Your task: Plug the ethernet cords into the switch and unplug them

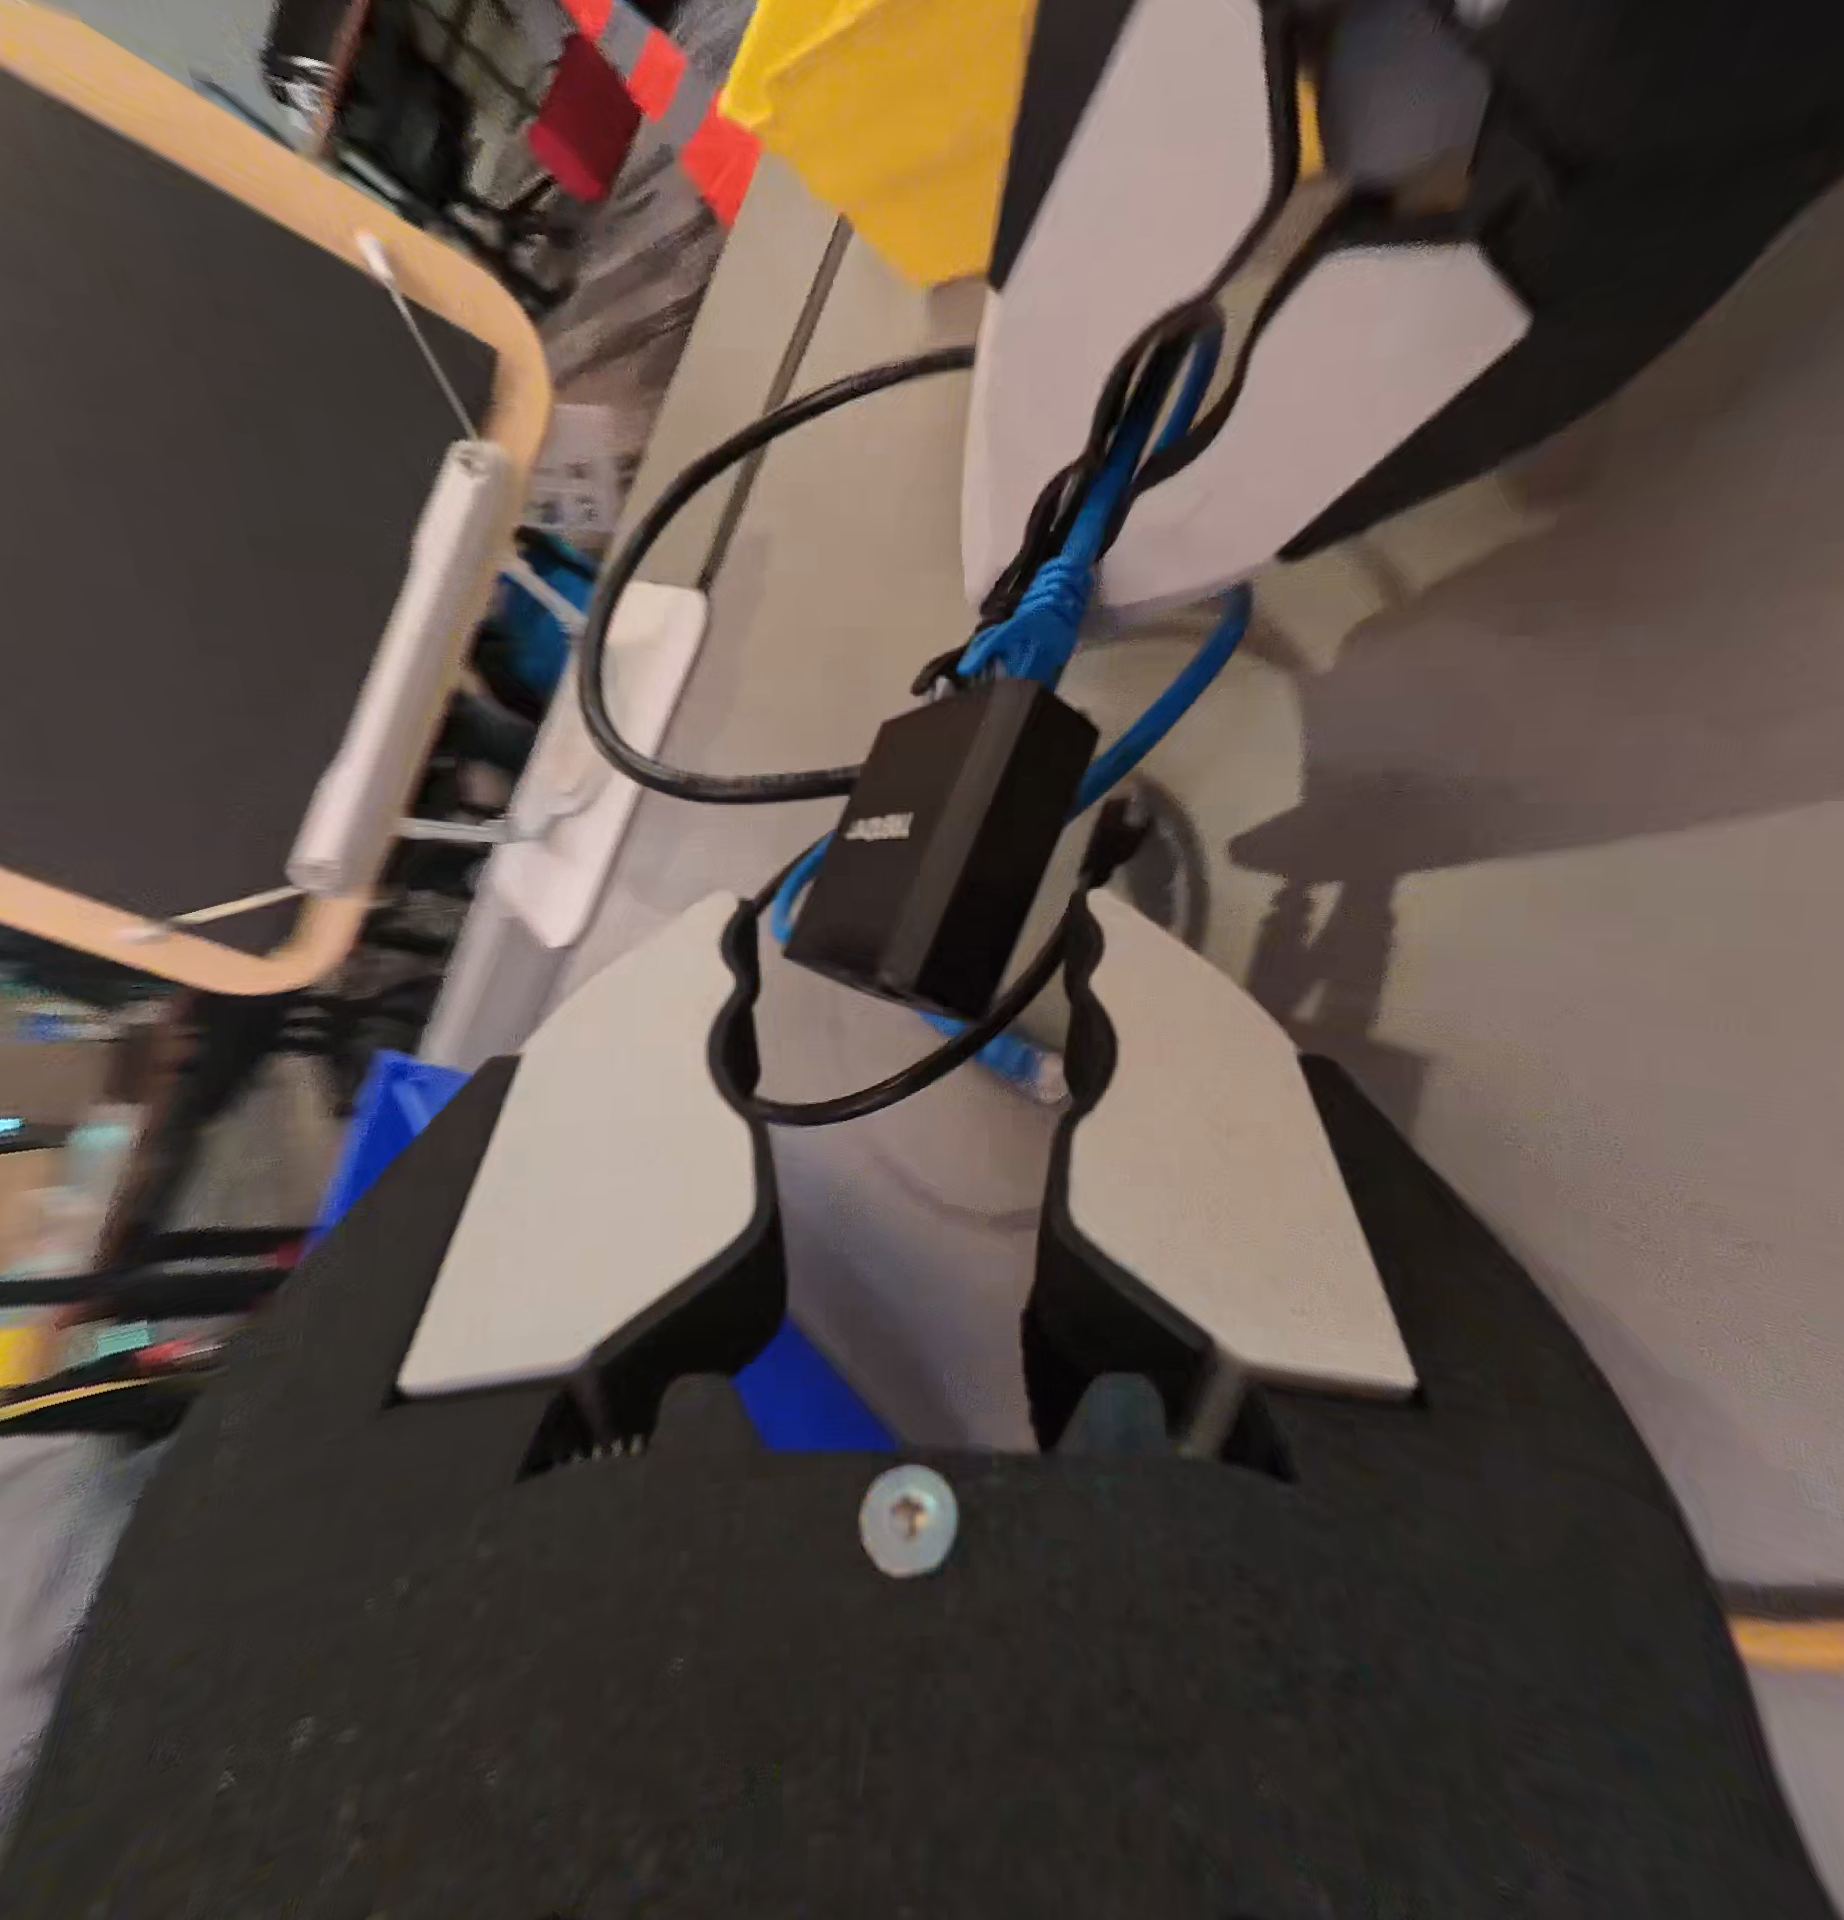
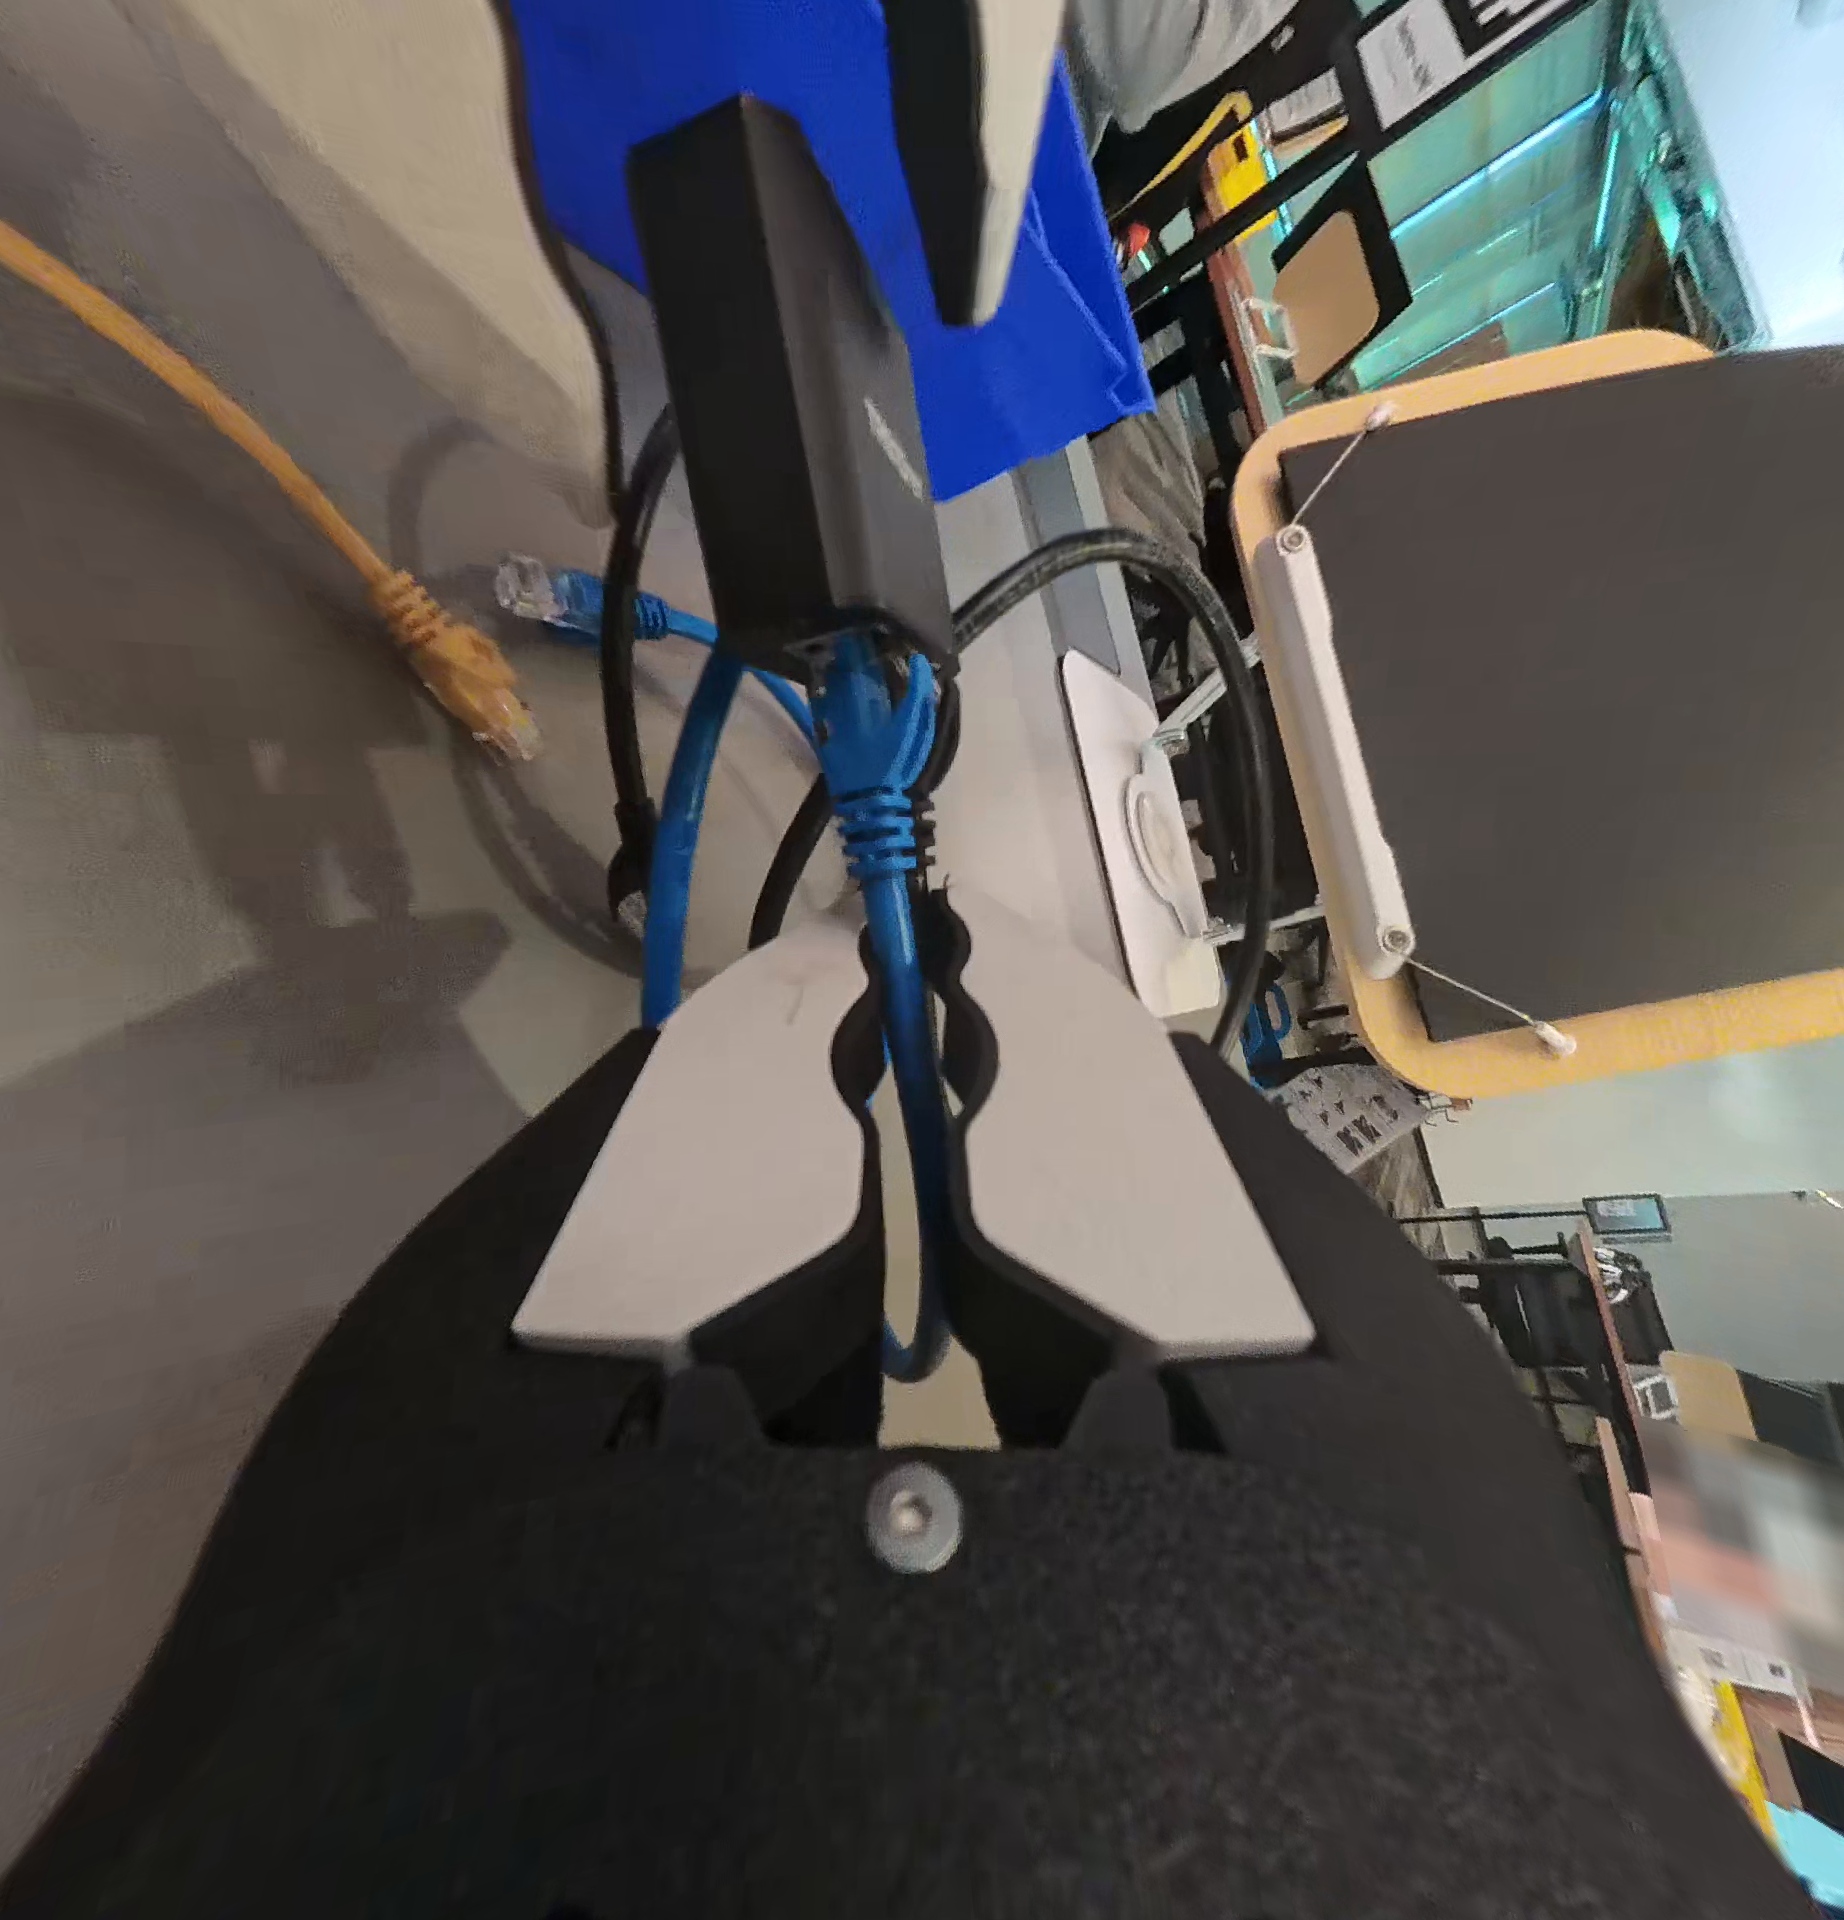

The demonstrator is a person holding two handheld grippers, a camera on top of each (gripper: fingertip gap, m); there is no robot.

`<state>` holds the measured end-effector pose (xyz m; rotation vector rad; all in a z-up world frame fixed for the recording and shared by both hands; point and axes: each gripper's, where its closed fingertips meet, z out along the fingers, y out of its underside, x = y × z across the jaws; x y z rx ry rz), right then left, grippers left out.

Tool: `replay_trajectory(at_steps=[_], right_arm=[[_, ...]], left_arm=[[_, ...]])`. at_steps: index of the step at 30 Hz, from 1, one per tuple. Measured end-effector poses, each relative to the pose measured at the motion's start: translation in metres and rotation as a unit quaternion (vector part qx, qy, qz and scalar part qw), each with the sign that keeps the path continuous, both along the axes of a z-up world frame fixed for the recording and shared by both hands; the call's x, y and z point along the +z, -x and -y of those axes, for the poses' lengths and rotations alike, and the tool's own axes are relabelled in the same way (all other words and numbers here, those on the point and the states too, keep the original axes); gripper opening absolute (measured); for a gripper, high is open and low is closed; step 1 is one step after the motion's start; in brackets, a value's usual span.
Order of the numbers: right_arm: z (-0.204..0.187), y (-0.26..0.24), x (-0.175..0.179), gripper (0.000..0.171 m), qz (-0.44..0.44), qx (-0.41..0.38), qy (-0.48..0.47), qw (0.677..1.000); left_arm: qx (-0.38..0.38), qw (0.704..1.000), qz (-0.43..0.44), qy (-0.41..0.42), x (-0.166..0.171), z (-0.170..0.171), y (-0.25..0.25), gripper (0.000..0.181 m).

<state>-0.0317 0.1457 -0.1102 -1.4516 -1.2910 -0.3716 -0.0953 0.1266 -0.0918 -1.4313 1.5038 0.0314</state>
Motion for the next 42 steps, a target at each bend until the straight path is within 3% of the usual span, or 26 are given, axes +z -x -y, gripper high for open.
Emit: replay_trajectory(at_steps=[4,6,10,13,18,30,33,37,40,42], right_arm=[[0.007,0.007,-0.005,0.005,0.035,0.002,0.004,0.999],[0.012,0.014,-0.002,0.005,0.028,0.018,0.002,0.999],[0.02,0.018,0.003,0.005,-0.011,0.046,0.036,0.998],[0.031,0.024,0.011,0.005,-0.069,0.107,0.059,0.99],[0.03,0.023,0.022,0.006,-0.107,0.121,0.053,0.985],[0.024,0.016,0.018,0.007,-0.147,0.138,0.096,0.975],[0.028,0.017,0.026,0.029,-0.173,0.166,0.09,0.967],[0.042,0.029,0.039,0.032,-0.015,0.212,0.013,0.977],[0.039,0.045,0.036,0.042,0.033,0.232,0.03,0.972],[0.035,0.053,0.033,0.037,0.063,0.238,0.026,0.969]], left_arm=[[0.016,0.988,-0.102,-0.117,-0.01,-0.004,-0.002,0.047],[0.012,0.98,-0.125,-0.151,-0.014,-0.006,-0.003,0.029],[0.023,0.962,-0.172,-0.212,-0.017,-0.016,0.002,0.024],[0.023,0.961,-0.155,-0.23,-0.014,-0.022,0.003,0.024],[0.014,0.957,-0.111,-0.269,-0.002,-0.022,-0.002,0.024],[0.031,0.972,-0.103,-0.211,-0.013,-0.031,-0.01,0.024],[0.041,0.974,-0.117,-0.188,-0.016,-0.037,-0.004,0.025],[0.052,0.977,-0.109,-0.175,-0.011,-0.038,0.005,0.025],[0.05,0.977,-0.111,-0.176,-0.01,-0.037,0.008,0.024],[0.046,0.976,-0.116,-0.181,-0.011,-0.033,0.009,0.024]])
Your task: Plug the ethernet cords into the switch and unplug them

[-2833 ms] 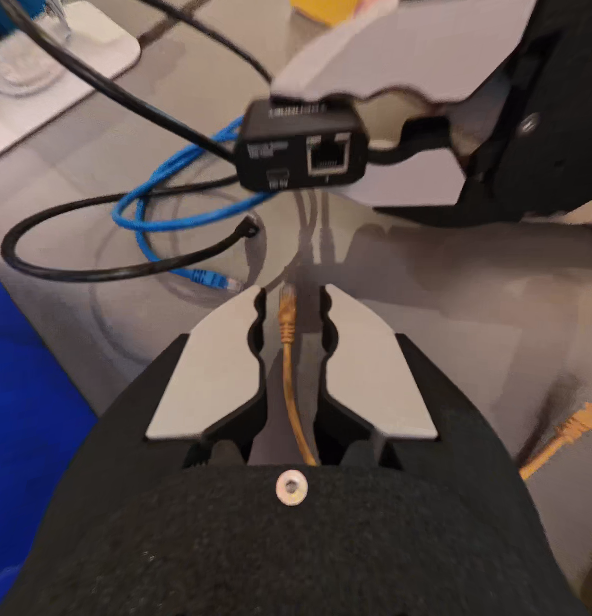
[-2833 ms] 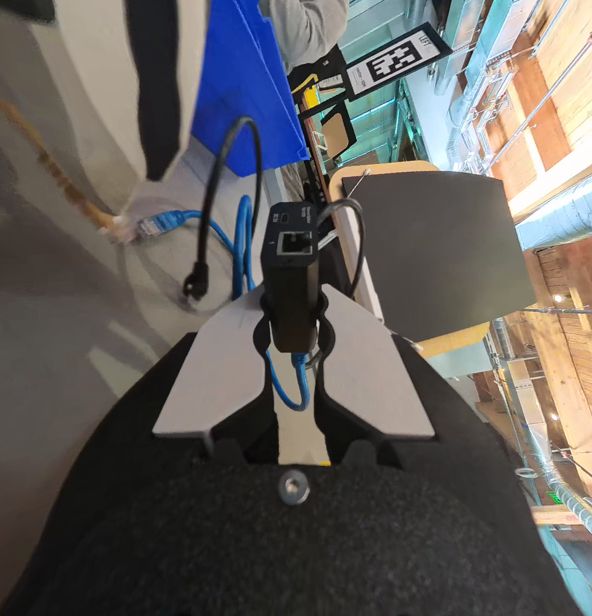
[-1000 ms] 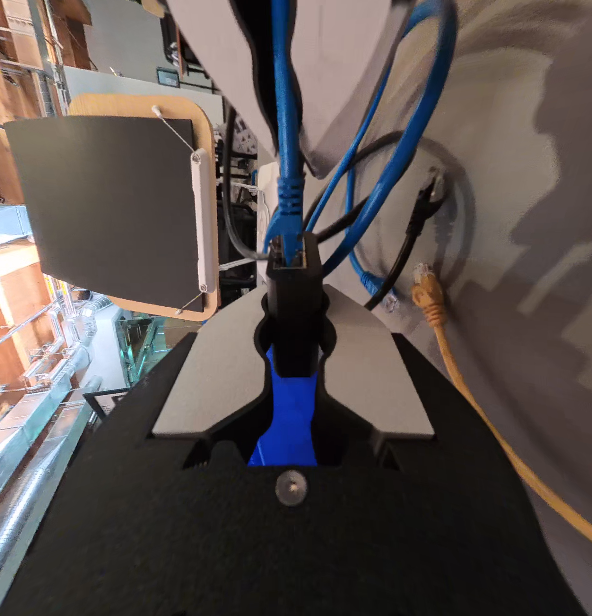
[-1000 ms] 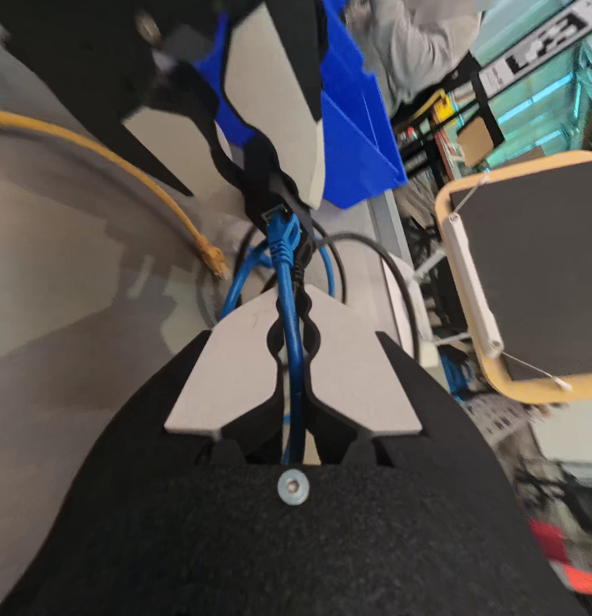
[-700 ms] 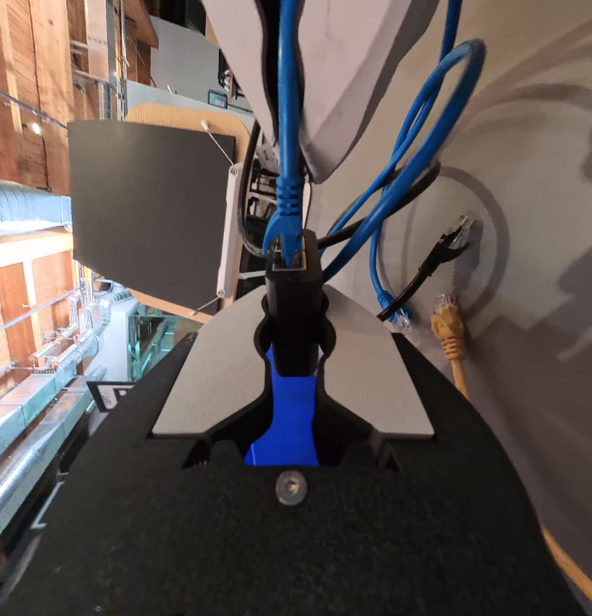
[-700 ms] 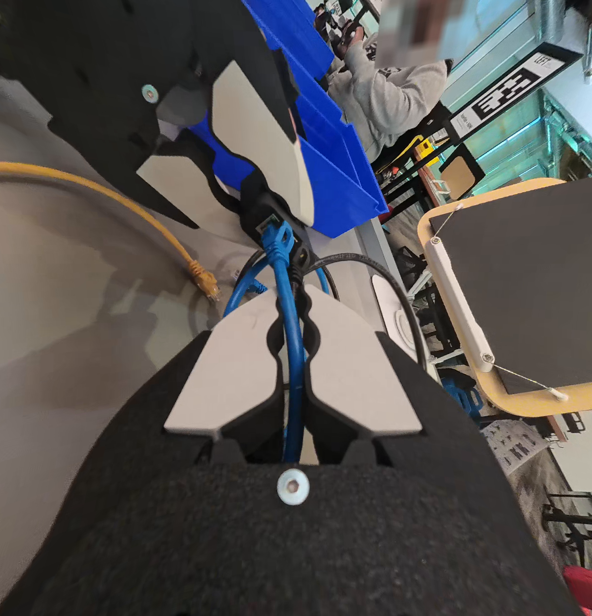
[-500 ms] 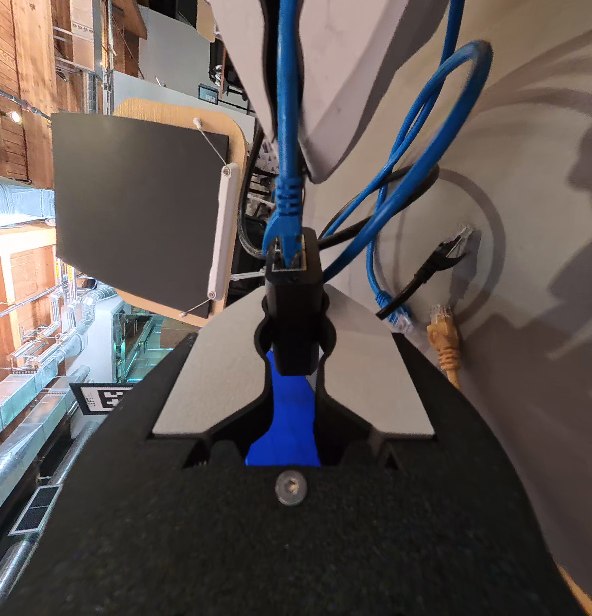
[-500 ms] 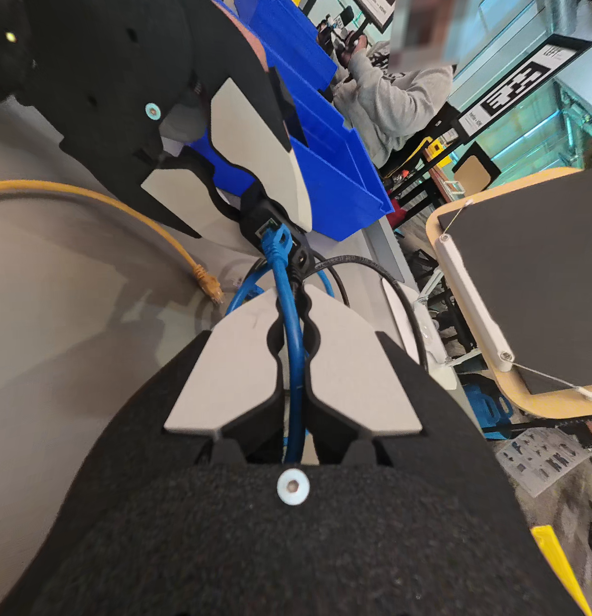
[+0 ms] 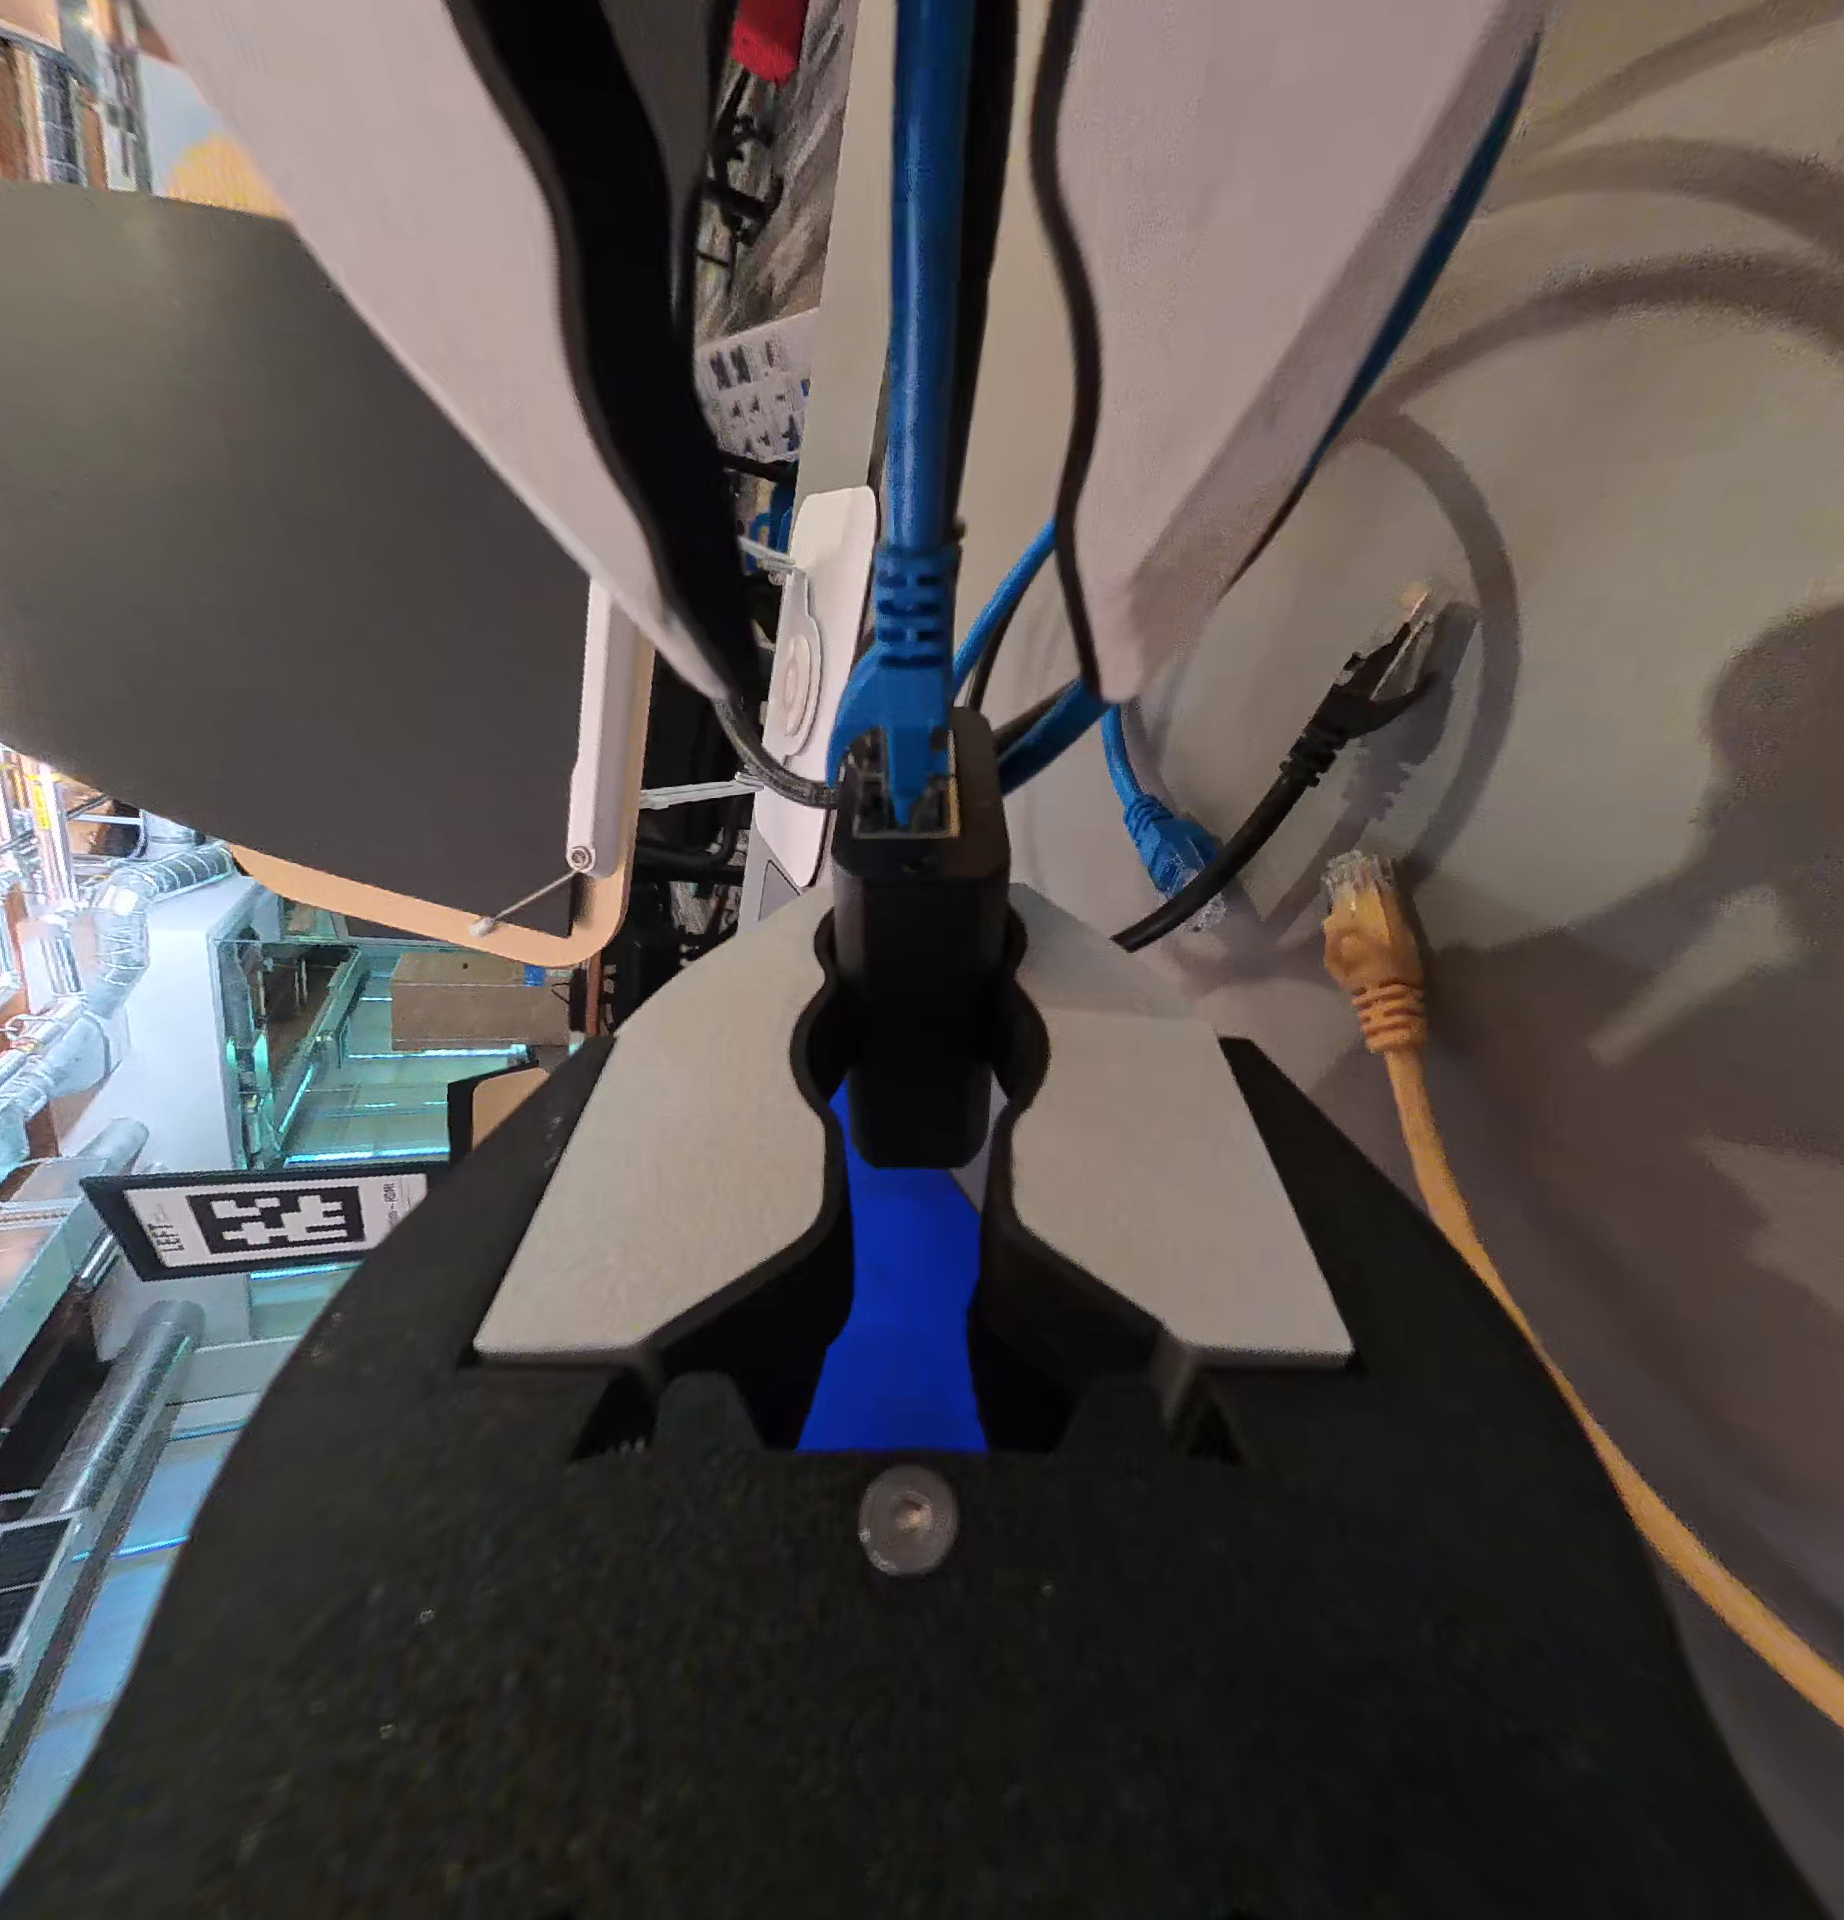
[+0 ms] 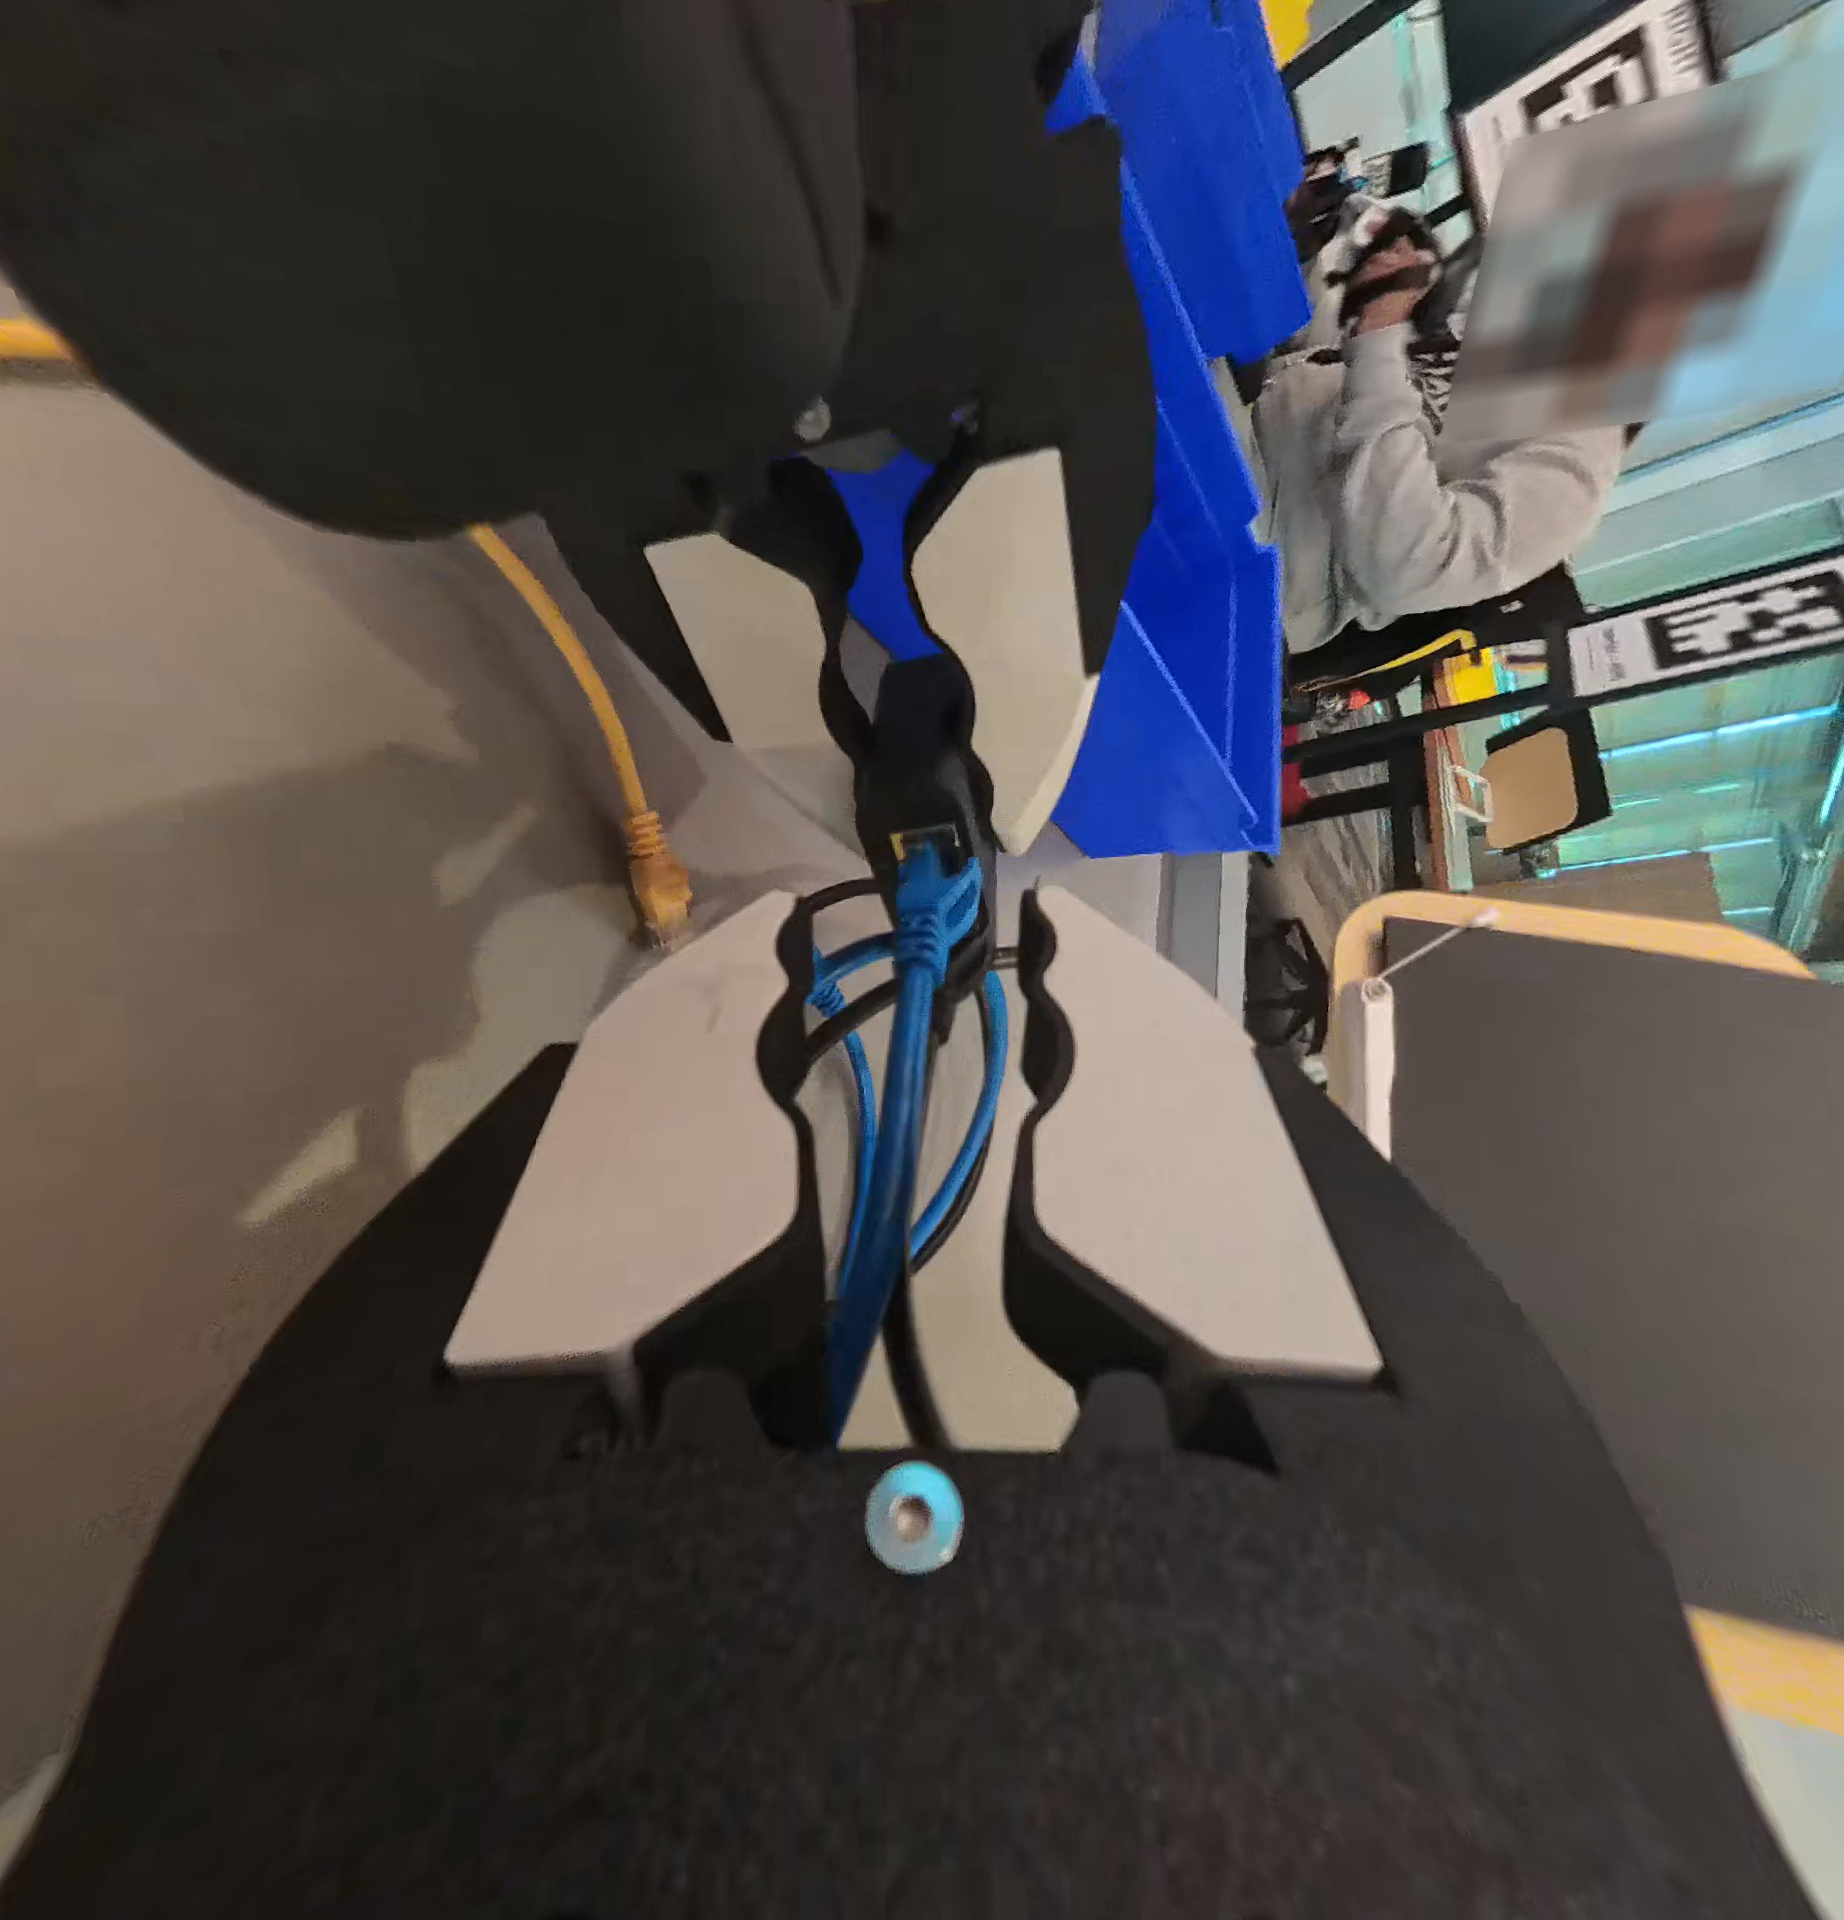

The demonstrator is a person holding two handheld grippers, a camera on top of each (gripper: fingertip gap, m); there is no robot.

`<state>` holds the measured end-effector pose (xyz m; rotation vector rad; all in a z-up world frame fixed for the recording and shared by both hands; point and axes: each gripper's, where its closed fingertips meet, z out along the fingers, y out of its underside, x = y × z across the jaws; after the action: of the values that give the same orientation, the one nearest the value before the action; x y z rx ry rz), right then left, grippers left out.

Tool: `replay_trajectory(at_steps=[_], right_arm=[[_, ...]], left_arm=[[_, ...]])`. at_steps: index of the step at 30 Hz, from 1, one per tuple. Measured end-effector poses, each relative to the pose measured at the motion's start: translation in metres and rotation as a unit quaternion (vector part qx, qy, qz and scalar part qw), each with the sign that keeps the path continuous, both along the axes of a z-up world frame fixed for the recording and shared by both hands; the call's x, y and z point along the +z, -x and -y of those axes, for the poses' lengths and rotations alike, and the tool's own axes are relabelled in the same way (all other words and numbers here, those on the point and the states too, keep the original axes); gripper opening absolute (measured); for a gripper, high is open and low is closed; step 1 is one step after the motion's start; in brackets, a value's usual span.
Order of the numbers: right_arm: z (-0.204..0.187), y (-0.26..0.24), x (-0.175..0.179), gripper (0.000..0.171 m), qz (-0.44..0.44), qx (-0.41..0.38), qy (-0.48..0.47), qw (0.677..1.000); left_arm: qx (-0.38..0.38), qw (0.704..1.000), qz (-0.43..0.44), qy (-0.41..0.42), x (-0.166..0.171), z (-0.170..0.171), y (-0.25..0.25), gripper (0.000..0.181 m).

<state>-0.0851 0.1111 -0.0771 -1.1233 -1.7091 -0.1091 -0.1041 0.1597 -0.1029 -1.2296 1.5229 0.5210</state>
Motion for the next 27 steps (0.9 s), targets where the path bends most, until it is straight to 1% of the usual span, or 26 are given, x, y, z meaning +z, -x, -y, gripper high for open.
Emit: replay_trajectory(at_steps=[2,4,6,9,11,14,16,18,22,25,27], right_arm=[[-0.003,0.004,-0.008,0.032,0.031,-0.001,-0.001,1.0],[-0.005,0.008,-0.008,0.028,0.029,-0.002,-0.01,1.0],[-0.006,0.009,-0.004,0.016,0.019,-0.008,-0.007,1.0],[-0.005,0.011,0.0,0.016,0.02,-0.007,-0.034,0.999],[-0.003,0.012,0.001,0.016,0.019,-0.005,-0.031,0.999],[0.006,0.017,0.005,0.014,0.006,0.021,-0.033,0.999],[0.005,0.017,0.003,0.013,0.012,0.014,-0.026,0.999],[0.001,0.017,0.006,0.018,0.018,0.004,-0.047,0.999],[0.001,0.017,0.006,0.02,0.019,0.001,-0.034,0.999],[-0.007,0.01,-0.004,0.024,0.057,-0.023,-0.037,0.997],[-0.003,0.011,0.003,0.016,0.037,-0.012,-0.057,0.998]], left_arm=[[-0.001,1.0,0.002,0.0,0.001,0.004,0.001,0.024],[0.002,1.0,0.002,0.0,0.002,0.005,0.003,0.024],[-0.002,1.0,0.005,-0.001,0.001,0.008,0.003,0.024],[0.0,1.0,0.013,0.005,0.005,0.009,0.004,0.024],[-0.004,1.0,0.017,0.005,0.005,0.009,0.004,0.024],[-0.004,1.0,0.016,0.005,0.006,0.009,0.004,0.024],[-0.001,1.0,0.011,-0.001,0.005,0.008,0.005,0.024],[0.001,1.0,0.009,-0.006,0.006,0.008,0.006,0.024],[0.003,1.0,0.012,-0.002,0.007,0.008,0.007,0.024],[0.001,1.0,0.013,-0.005,0.008,0.009,0.007,0.024],[-0.003,1.0,0.015,-0.007,0.009,0.01,0.005,0.024]])
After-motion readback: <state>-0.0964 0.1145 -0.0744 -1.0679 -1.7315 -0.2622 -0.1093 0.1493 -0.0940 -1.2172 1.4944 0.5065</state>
